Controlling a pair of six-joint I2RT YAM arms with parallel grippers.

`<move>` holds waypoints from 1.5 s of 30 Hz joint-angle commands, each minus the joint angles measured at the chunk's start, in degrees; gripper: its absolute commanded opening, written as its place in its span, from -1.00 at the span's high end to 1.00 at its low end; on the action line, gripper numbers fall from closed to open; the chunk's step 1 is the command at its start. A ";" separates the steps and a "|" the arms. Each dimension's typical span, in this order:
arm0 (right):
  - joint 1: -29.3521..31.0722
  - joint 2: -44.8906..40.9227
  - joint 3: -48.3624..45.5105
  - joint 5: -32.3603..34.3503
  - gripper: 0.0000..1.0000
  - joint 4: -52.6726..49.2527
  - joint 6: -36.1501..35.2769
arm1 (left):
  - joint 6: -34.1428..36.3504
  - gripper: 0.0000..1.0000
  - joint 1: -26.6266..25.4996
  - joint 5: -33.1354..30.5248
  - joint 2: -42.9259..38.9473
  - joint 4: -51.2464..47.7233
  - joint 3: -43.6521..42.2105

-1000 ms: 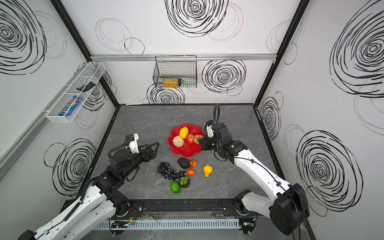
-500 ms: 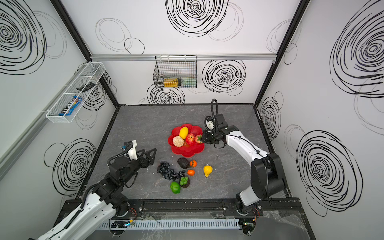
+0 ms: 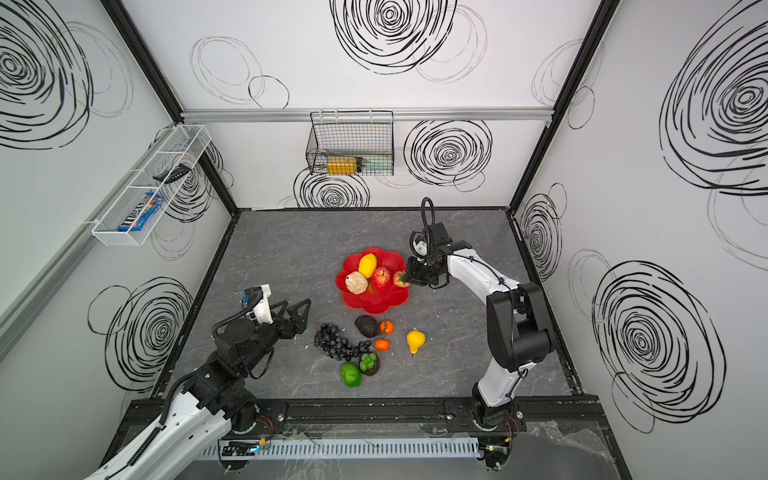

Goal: Place and organize the fake fruits in the fruit bowl
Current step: 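Lower the red fruit into the bowl beside the apple and open the right gripper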

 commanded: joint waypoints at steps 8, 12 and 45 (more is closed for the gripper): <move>-1.10 4.79 4.64 0.71 0.92 -3.25 -2.45 | 0.89 -0.90 0.36 -0.66 -0.25 2.36 -0.77; -1.08 5.73 5.62 1.71 0.87 -2.81 -2.66 | 0.84 -0.90 0.36 -0.66 -0.14 2.35 -0.76; 2.53 9.17 13.84 12.67 0.47 -5.01 -4.91 | 0.72 -0.90 0.87 0.38 2.51 3.59 -0.13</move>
